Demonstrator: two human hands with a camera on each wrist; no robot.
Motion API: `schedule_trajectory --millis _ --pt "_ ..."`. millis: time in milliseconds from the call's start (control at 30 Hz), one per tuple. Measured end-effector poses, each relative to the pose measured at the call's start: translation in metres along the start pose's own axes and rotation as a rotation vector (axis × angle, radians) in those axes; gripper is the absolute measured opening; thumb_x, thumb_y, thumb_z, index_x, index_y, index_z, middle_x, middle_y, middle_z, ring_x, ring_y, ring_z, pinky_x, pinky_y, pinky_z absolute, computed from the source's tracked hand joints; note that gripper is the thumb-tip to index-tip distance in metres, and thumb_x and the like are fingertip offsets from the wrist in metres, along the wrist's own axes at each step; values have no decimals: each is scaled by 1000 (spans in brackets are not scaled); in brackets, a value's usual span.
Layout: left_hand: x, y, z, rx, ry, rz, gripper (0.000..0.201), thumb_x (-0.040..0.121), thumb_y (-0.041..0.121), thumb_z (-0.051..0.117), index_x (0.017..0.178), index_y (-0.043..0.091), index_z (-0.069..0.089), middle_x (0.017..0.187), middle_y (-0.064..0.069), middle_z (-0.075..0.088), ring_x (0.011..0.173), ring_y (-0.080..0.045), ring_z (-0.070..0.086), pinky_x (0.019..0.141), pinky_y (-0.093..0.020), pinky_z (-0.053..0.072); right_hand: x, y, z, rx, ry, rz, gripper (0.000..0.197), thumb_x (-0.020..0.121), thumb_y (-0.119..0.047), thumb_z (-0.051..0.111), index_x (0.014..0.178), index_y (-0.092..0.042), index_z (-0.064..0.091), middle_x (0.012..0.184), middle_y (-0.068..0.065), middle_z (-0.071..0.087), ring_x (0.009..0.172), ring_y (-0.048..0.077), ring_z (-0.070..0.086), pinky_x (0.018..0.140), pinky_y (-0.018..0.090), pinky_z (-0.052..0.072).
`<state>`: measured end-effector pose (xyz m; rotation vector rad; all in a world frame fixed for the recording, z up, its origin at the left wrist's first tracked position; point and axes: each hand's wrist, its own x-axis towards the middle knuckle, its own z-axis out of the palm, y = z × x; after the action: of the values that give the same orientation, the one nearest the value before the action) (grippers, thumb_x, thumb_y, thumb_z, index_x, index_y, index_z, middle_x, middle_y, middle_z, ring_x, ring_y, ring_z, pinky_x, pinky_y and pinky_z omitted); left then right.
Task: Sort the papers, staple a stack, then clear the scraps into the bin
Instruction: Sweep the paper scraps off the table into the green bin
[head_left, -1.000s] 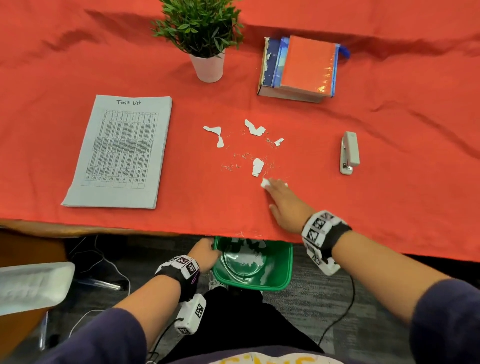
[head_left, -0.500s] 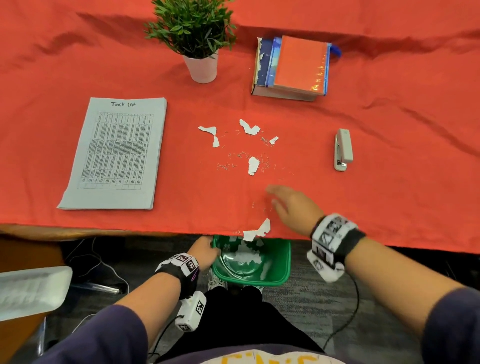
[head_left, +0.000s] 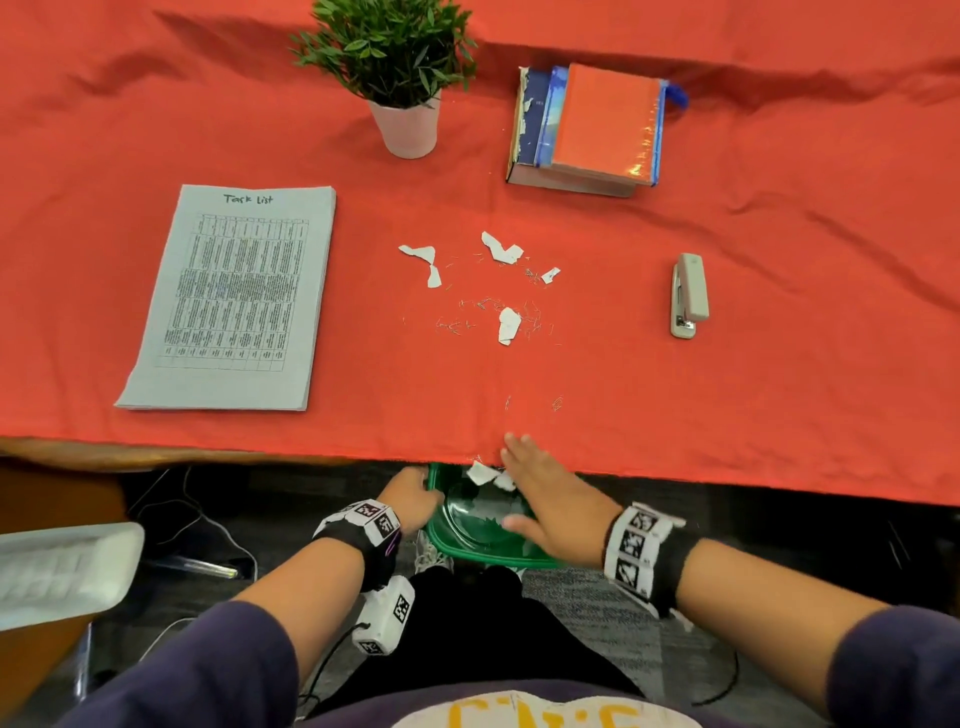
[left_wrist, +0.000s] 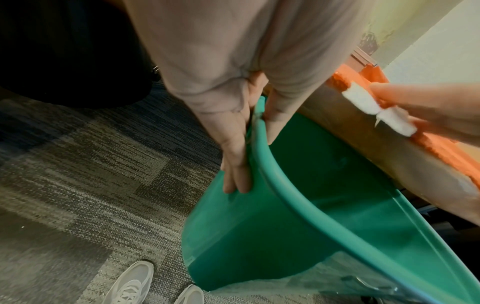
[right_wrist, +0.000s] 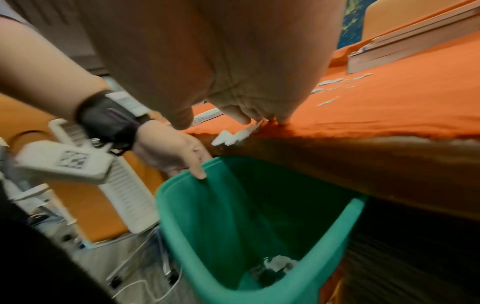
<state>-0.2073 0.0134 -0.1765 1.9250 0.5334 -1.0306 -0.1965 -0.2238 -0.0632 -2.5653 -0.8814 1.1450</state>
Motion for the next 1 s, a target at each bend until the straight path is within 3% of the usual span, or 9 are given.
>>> schedule_trajectory --millis 133,200,267,333,467,600,767,867,1000 --pt "0 0 -3 3 -15 -14 45 85 19 57 126 2 54 79 -12 59 70 -23 59 66 -32 45 -13 -13 0 80 -86 -78 82 86 -64 16 154 -19 7 162 -5 -7 149 15 4 116 27 11" --pt "0 -1 -4 4 -13 -15 45 83 21 58 124 3 56 79 -12 60 69 -24 60 66 -33 46 -11 -13 -13 72 73 -82 63 98 -54 24 152 -21 23 161 -4 12 146 13 20 110 20 11" --pt "1 -1 -4 23 -5 -9 22 85 18 60 103 7 64 78 -14 58 67 -24 58 67 -34 47 1 -8 -30 72 232 -69 52 102 -42 30 149 -21 30 159 -3 22 144 12 26 107 18 13" --pt "0 0 -5 3 7 5 14 84 17 61 95 9 66 80 -15 60 70 -27 61 73 -43 53 18 1 -42 67 290 -27 53 102 -39 32 150 -18 27 160 -1 19 146 15 20 111 21 11" --pt "0 1 -3 -2 16 26 18 86 14 60 100 5 66 85 -20 68 78 -33 69 82 -51 54 41 8 -38 -23 203 49 67 101 -41 35 153 -9 7 162 8 -3 150 20 0 115 27 -2" --pt "-3 5 -3 -10 15 35 17 87 12 59 101 6 66 95 -25 71 86 -39 70 85 -52 55 26 -10 -13 -78 77 -58 70 101 -42 34 153 -11 -3 160 5 -16 148 18 -10 114 28 -9" --pt "-9 10 -6 21 12 26 12 90 12 56 97 7 64 82 -18 63 71 -25 60 68 -34 48 0 -25 1 -70 -60 -182 59 103 -33 33 154 -10 11 162 5 0 150 19 4 116 25 -3" --pt "-11 12 -6 28 13 38 11 90 12 57 99 9 63 88 -19 67 75 -29 63 70 -34 49 6 -30 -8 -38 66 -186 54 103 -30 33 152 -11 21 162 6 7 150 19 6 119 29 1" --pt "-11 12 -7 48 20 48 20 87 15 59 106 9 63 103 -25 68 94 -39 67 78 -38 50 22 -33 -4 -113 87 -120 59 102 -32 34 153 -10 15 162 6 -4 149 23 -6 116 32 -6"
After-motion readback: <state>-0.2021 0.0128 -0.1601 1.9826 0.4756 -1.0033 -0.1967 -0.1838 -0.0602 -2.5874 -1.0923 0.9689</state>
